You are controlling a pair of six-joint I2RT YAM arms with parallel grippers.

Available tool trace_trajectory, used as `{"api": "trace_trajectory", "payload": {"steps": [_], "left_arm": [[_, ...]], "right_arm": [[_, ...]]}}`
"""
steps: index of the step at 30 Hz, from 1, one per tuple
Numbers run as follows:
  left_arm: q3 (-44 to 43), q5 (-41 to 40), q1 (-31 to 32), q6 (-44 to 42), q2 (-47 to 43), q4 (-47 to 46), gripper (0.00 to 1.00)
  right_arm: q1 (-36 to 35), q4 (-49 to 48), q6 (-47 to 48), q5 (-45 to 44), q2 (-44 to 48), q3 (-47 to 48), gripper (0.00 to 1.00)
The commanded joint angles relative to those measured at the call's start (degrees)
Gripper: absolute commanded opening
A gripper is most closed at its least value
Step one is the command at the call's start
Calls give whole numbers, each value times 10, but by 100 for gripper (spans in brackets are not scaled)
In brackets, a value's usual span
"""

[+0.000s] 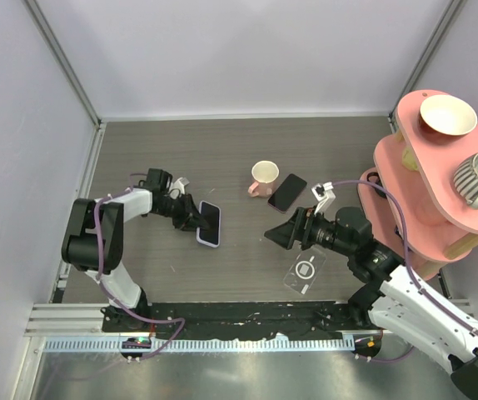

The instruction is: Put the phone into the phone case

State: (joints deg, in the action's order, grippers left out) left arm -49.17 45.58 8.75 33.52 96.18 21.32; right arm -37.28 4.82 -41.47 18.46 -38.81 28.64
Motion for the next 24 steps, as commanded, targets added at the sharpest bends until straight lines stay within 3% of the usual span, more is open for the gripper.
{"api": "trace_trajectory", "payload": {"steps": [1,3,5,10,16,20,24], "left_arm": [[-43,21,-10,-51,29,65,2],[-49,1,-15,-60,34,73,6],[-56,-35,-20,-70,37,100,17],[-78,-103,-32,-78,38,143,39],[-52,-135,-33,-53,25,131,49],[-53,-173,-33,-49,14,152,51],[-55,-226,-34,-36,-34,162,62]], "right_arm": [[-2,9,26,-19,10,27,86],[-2,16,34,-30,11,29,86],[-2,30,40,-43,12,34,86],[-2,101,54,-160,-7,56,86],[-2,133,35,-182,-28,65,84],[-2,155,7,-286,-48,70,84],[-2,161,-24,-357,-122,103,84]]}}
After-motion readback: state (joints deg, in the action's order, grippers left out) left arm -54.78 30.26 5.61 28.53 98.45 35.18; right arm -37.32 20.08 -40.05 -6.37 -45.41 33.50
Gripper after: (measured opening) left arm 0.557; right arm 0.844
